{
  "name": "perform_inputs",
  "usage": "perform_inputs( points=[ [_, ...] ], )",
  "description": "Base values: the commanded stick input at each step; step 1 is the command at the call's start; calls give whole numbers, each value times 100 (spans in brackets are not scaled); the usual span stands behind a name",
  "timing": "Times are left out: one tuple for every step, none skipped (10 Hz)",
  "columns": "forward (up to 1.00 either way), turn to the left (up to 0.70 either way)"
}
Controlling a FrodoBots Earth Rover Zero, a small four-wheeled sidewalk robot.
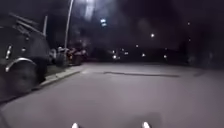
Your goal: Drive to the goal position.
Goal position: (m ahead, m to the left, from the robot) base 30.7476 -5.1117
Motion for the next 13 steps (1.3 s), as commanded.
perform_inputs(
  points=[
    [50, 0],
    [50, 0],
    [50, 0],
    [50, -38],
    [50, -50],
    [50, -50],
    [50, -50],
    [50, -50],
    [50, -50],
    [50, -50],
    [50, -50],
    [50, -10],
    [50, 0]
  ],
)
